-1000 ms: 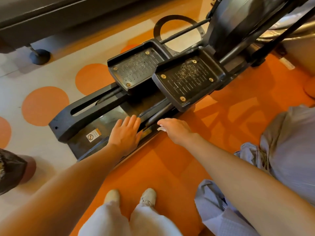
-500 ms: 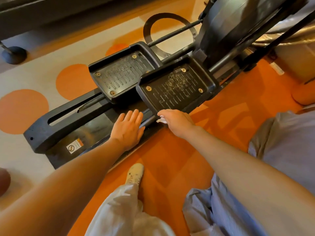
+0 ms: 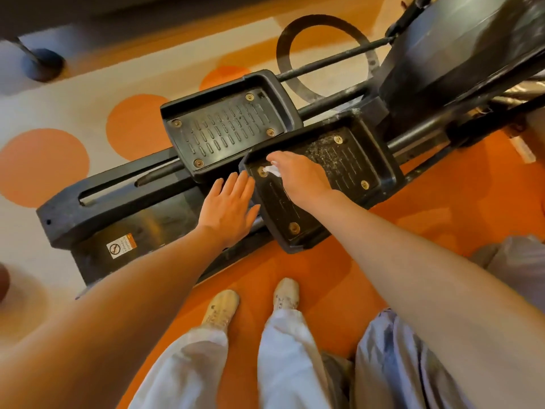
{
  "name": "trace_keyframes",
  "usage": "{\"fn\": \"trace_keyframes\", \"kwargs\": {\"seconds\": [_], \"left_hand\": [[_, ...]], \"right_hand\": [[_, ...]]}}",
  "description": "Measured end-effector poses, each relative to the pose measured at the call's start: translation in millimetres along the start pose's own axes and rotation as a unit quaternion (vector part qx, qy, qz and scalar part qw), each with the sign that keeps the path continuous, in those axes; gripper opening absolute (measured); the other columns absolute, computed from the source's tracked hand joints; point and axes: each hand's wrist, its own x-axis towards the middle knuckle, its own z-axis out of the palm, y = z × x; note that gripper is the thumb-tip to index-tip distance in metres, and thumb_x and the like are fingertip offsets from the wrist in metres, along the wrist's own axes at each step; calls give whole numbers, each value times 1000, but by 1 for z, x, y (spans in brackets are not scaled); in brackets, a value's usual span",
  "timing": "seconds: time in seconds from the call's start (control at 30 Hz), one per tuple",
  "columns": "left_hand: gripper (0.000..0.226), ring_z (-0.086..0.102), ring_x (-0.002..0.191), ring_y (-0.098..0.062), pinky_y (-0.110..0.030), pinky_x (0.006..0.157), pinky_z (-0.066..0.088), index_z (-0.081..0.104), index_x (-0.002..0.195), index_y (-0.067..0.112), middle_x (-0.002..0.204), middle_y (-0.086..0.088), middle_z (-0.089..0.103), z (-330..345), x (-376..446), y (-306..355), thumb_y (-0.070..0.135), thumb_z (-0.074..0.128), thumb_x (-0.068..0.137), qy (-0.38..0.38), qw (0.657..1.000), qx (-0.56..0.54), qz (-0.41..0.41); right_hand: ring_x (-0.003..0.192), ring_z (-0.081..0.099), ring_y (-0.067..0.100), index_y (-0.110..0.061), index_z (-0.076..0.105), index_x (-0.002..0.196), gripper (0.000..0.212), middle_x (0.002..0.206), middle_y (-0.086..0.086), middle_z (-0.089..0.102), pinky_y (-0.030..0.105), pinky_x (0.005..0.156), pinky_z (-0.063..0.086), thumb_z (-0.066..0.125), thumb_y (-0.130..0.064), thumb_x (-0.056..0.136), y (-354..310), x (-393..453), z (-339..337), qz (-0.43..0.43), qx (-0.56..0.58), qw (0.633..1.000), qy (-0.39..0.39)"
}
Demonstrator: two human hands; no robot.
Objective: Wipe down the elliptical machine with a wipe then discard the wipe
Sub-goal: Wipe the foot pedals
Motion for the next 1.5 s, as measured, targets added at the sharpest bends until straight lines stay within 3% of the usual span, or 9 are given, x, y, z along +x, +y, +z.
{"fn": "trace_keyframes", "kwargs": {"seconds": [0.3,0.4,0.47,0.57,0.67,0.83,1.2,1.37,1.5], "left_hand": [[69,5,152,-27,-44,123,9,4,157,11,166,-9,5,15,10,25,52,15,103,2,994,-41,-97],[68,-1,153,-26,-43,124,6,-3,157,13,166,-8,-2,25,10,35,52,13,104,-7,993,-46,-112],[67,-4,153,-24,-43,124,4,-5,156,13,166,-8,-5,30,10,38,52,13,104,-10,992,-51,-118],[67,-6,152,-23,-41,124,3,-4,156,14,166,-7,-5,36,12,38,52,13,104,7,991,-68,-118],[69,-7,152,-22,-40,124,0,-3,157,14,165,-7,-6,39,14,33,53,13,103,21,991,-73,-107],[71,-15,151,-19,-40,124,-3,-12,154,16,164,-3,-15,42,15,24,58,7,99,17,992,-82,-99],[76,-10,151,-19,-38,124,-2,-7,156,14,164,-5,-11,54,17,12,61,7,98,45,992,-102,-57],[77,-10,152,-20,-39,125,0,-5,156,13,165,-6,-10,56,18,13,61,2,96,50,991,-108,-57],[78,-8,152,-20,-40,125,2,-2,157,12,165,-7,-7,56,18,15,61,3,97,55,990,-111,-60]], "right_hand": [[128,46,18,-14,48,141,39,141,4,52,35,99,41,38,-15,103,30,18,34,-114,40,993,-10],[107,48,3,-25,56,124,32,117,-11,58,31,95,42,30,-26,106,39,12,53,-115,121,985,-43],[122,49,12,-19,51,134,32,129,-4,57,37,103,43,36,-19,105,43,7,61,-145,117,982,-44],[148,21,18,-7,30,151,48,157,9,30,34,121,20,39,-17,105,56,7,68,-170,93,979,-64],[151,0,16,-9,13,156,54,164,6,9,35,123,2,29,-27,107,64,10,75,-166,57,981,-88],[149,-15,12,-12,-2,156,65,164,3,-9,34,121,-10,16,-45,103,65,5,83,-171,60,976,-122],[149,-15,11,-16,-3,156,59,164,-1,-9,42,121,-11,8,-38,102,52,15,97,-165,7,984,-67],[149,-16,11,-18,-8,156,59,163,-3,-14,47,122,-6,10,-37,103,62,-17,99,-177,3,981,-85],[148,-19,11,-20,-12,155,58,163,-4,-17,47,120,-13,9,-37,104,67,-3,95,-178,-28,979,-90]]}}
